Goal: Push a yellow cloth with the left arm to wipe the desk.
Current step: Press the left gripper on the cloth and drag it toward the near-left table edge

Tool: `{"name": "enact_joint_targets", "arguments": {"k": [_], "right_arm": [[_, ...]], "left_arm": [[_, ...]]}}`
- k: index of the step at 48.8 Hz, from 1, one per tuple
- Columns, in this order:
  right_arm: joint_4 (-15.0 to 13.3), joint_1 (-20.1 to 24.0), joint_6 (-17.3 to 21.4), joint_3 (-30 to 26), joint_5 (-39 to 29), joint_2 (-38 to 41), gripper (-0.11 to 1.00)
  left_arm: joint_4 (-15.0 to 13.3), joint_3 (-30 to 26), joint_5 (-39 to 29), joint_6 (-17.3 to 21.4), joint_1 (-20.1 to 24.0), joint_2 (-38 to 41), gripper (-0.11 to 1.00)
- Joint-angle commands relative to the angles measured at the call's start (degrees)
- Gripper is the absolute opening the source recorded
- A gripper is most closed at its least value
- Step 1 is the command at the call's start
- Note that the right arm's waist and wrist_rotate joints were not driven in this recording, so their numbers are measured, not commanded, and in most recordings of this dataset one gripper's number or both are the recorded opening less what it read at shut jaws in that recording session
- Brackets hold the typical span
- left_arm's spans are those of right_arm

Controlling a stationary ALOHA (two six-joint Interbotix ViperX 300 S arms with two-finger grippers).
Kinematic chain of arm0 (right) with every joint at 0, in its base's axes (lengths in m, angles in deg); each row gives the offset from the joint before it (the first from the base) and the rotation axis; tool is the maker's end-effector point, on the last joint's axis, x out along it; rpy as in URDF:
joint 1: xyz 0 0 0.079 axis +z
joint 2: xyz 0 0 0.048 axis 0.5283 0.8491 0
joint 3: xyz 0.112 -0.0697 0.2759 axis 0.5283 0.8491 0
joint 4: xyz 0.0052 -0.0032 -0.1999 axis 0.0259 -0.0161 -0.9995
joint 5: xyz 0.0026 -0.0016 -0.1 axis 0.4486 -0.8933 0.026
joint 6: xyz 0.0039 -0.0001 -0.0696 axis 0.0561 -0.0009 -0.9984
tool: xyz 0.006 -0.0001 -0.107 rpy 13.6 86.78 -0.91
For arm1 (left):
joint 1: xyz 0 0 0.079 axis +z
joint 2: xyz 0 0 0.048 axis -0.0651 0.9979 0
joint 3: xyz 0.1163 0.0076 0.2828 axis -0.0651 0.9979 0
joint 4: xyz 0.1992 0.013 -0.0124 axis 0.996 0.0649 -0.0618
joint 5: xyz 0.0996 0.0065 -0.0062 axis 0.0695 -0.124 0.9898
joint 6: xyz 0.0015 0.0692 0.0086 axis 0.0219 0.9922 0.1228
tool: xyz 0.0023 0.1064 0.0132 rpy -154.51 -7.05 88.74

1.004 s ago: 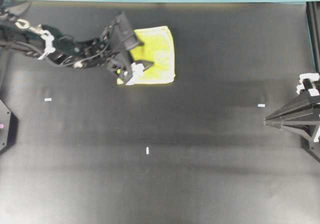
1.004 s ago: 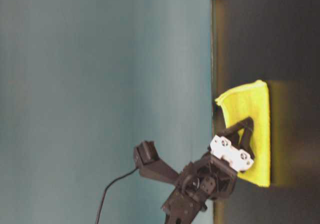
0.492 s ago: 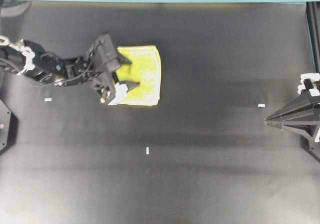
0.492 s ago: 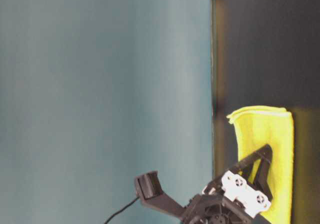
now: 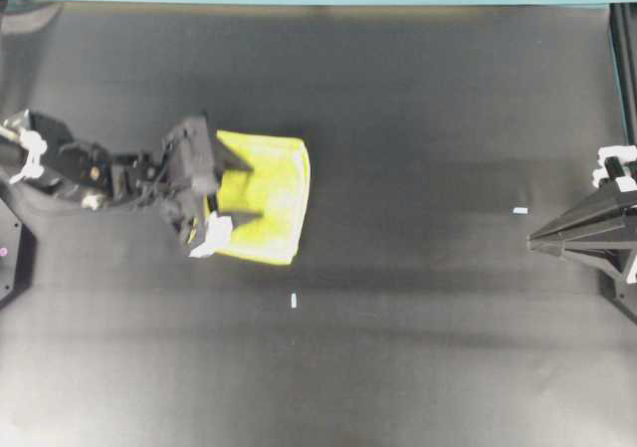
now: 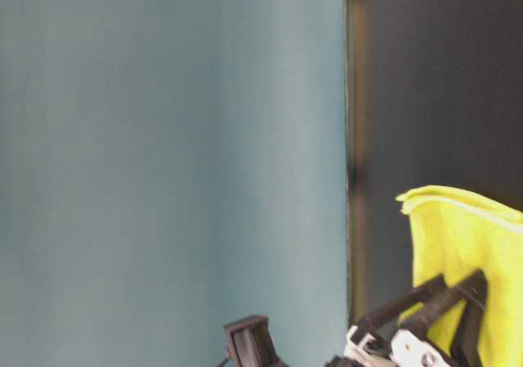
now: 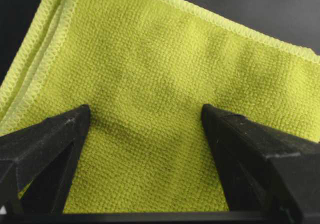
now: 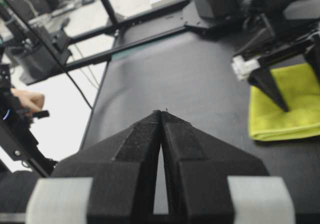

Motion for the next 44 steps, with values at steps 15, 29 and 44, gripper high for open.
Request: {"name": "enact_joint_targets", "arguments": {"k": [15, 29, 44], "right_arm": [[0.1, 0.0, 0.0, -0.4, 0.7, 0.3, 0.0], [0.1, 0.0, 0.1, -0.4, 1.0, 0.3, 0.0], [0.1, 0.0, 0.1, -0.4, 1.1, 0.3, 0.0]], "left_arm": [[0.3, 4.4, -2.5, -3.7, -10.5, -5.0, 0.88], [0.3, 5.4, -6.2, -5.0, -17.2, -5.8, 0.88], [0.3, 4.8, -10.3, -5.4, -26.1, -6.2, 0.88]]}}
